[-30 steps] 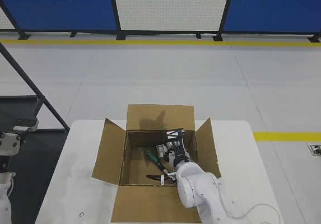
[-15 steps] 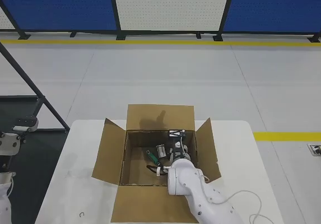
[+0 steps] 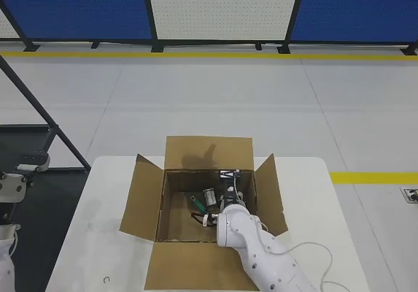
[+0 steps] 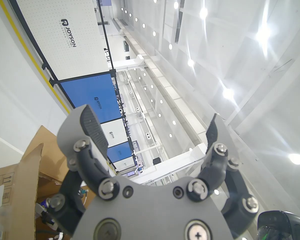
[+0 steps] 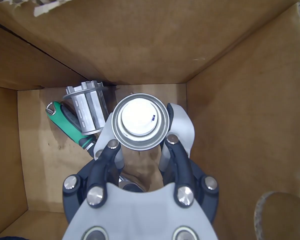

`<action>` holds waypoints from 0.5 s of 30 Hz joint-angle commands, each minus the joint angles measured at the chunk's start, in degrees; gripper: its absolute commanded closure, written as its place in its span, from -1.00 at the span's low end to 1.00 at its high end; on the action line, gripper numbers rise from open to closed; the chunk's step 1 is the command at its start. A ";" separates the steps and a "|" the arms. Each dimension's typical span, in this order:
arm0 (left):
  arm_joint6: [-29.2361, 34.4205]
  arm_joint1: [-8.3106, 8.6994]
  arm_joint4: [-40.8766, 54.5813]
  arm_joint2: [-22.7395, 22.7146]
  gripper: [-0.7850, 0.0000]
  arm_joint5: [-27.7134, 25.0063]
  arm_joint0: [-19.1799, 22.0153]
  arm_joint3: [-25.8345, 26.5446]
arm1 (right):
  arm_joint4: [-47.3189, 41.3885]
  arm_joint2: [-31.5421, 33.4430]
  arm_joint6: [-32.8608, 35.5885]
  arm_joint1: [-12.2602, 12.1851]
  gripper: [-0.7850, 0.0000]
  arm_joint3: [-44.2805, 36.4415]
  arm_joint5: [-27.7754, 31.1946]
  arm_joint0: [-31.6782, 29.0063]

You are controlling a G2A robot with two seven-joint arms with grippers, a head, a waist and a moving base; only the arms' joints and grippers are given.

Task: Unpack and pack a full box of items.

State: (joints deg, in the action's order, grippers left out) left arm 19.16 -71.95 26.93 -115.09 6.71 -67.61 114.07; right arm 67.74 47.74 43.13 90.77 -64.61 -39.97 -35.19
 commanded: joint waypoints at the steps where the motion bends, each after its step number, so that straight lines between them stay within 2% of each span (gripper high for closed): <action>1: 0.00 0.00 0.00 0.00 -1.00 0.00 0.00 0.00 | 0.20 0.28 -0.11 0.12 0.16 -0.06 -0.02 -0.15; 3: 0.00 0.00 0.00 0.00 -1.00 0.00 0.00 0.00 | 0.63 0.64 -0.22 0.19 0.03 -0.67 -0.11 -0.59; 6: 0.00 0.00 0.00 0.00 -1.00 0.00 0.00 0.00 | 1.66 1.20 -0.09 0.18 -0.47 -2.17 -0.27 -1.64; 9: 0.00 0.00 0.00 0.00 -1.00 0.00 0.00 0.00 | 3.16 1.90 0.27 0.03 -0.74 -4.31 -0.50 -3.02; 13: 0.00 0.00 0.00 0.00 -1.00 0.00 0.00 0.00 | 5.68 3.15 0.60 -0.36 -0.71 -8.50 -0.82 -5.57; 15: 0.00 0.00 0.00 0.00 -1.00 0.00 0.00 0.00 | 7.31 3.91 0.53 -0.70 -0.83 -13.15 -0.92 -7.75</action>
State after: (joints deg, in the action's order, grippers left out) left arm 19.16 -71.95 26.93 -115.09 6.71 -67.61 114.07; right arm 74.35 51.33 43.73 90.22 -75.26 -40.89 -41.91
